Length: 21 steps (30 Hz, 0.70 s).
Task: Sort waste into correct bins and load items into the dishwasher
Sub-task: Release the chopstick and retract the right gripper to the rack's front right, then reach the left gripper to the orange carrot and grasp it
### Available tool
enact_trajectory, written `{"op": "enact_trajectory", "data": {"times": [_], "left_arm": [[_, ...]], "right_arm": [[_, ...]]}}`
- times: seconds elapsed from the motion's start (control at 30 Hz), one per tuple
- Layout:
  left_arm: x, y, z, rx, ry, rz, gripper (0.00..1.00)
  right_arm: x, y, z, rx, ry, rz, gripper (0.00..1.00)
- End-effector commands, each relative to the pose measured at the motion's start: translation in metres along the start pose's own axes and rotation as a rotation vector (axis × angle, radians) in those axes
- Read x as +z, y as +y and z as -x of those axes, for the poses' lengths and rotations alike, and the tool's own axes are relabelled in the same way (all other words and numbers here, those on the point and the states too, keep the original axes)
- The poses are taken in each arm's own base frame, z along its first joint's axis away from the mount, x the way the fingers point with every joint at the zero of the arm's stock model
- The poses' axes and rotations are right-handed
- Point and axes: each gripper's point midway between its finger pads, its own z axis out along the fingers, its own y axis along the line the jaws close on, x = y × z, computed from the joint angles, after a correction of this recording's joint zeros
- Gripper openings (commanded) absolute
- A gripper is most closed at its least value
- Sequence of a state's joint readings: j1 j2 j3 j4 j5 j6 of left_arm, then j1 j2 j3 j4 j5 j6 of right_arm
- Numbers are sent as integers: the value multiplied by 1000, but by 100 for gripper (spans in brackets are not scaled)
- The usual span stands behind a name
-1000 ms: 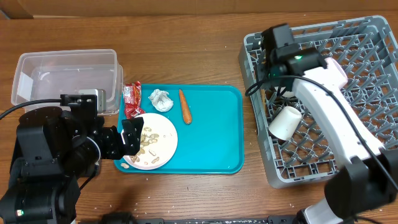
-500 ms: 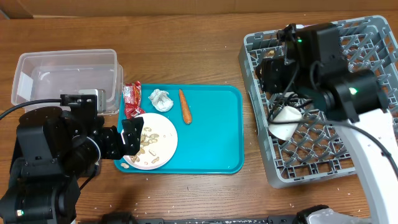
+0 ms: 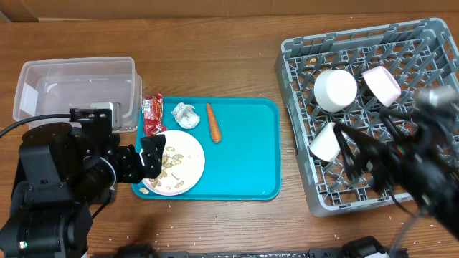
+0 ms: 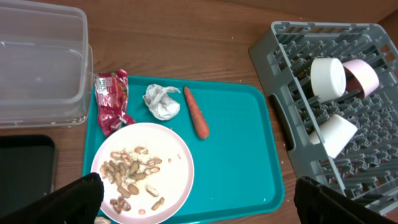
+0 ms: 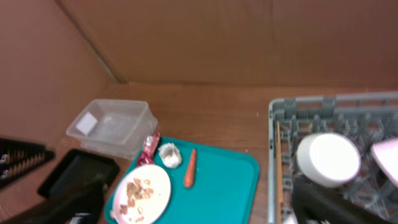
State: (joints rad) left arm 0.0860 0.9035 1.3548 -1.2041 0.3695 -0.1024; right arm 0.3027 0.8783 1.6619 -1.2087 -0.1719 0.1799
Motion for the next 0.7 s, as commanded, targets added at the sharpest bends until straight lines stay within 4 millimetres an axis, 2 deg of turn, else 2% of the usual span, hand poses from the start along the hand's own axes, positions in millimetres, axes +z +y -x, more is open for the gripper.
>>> {"op": "enact_trajectory", "data": {"times": [0.0,0.1,0.2,0.23,0.33,0.43,0.47,0.6,0.67], "left_arm": [[-4,-10,3,-59,-10,-51,100],[-3,-21,2,-53,9,-119,100],[5,-20,-3,-61,43,-123,100],[12,-23,-6,-54,73,-136,82],[30,-31,-9,-33,120,-171,75],[58,-40,-13,-34,189,-169,78],[84,-37,-21,-43,249,-79,78],[133,-33,-42,-63,349,120,79],[158,-39,-54,-77,398,158,79]], "right_arm": [[-11,3,-2,-5,-12,10,100],[-13,2,-7,-1,7,5,100],[-12,0,-16,6,41,-4,100],[-12,-2,-21,10,63,-9,100],[-13,-3,-28,16,93,-17,100],[-13,-4,-29,17,96,-18,100],[-13,-4,-29,17,96,-18,100],[-13,-4,-29,17,96,-18,100],[-13,-4,-29,17,96,-18,100]]}}
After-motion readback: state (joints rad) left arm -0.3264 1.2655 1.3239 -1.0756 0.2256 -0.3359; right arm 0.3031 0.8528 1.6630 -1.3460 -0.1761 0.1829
